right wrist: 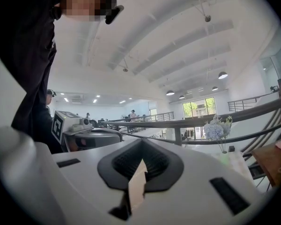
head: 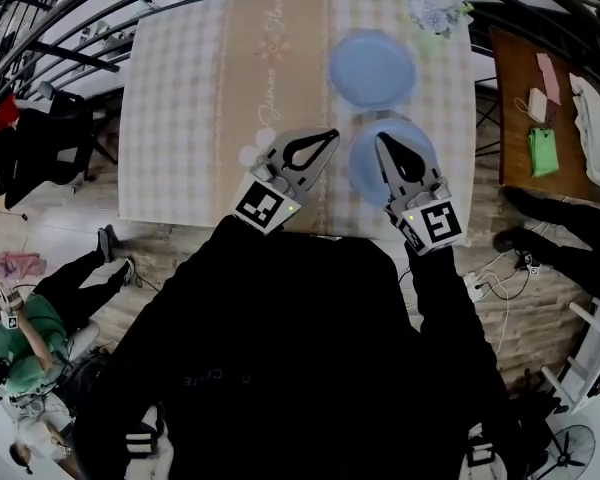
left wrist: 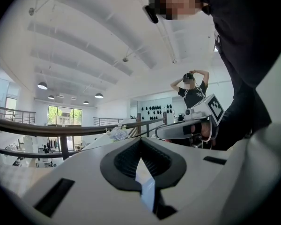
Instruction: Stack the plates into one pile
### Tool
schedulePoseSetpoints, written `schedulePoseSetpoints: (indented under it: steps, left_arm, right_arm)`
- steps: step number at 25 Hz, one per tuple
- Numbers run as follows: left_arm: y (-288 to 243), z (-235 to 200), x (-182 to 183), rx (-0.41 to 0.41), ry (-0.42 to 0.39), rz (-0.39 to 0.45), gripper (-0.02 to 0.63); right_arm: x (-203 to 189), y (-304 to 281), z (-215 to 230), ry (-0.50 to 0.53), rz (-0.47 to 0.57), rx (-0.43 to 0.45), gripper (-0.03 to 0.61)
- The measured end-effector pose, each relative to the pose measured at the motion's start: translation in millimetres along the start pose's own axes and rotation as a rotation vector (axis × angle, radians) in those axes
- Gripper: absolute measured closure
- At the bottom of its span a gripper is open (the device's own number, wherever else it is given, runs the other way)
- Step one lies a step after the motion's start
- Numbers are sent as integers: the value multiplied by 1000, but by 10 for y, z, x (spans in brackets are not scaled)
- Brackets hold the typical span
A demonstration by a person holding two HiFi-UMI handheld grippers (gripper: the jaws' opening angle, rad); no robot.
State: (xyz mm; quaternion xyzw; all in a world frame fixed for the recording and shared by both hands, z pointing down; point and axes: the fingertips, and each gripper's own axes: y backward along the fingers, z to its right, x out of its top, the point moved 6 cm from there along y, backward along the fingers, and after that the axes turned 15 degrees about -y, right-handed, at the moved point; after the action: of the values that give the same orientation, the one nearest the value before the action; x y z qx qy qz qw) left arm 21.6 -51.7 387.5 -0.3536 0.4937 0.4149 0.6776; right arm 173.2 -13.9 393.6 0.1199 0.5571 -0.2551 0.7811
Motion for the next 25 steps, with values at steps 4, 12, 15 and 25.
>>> schedulePoseSetpoints:
  steps: [4,12,15,25]
  left_arm:
    - [-181,-120,-85,-11,12,-4,592]
    - [-595,-350,-314,-17,11,-18,592]
    - [-759,-413,-397,-30,14,-19,592]
    - [-1112,-599,-666,-49,47,-10,592]
  right_arm:
    - [-43,-102,220,-13,-27,-40,571]
    - [-214,-338,775,-79,-116,-148,538]
    - [-313,-423,1081,-113,-177,-227,520]
    - [-852,-720,2259,-278,-412,-552,484]
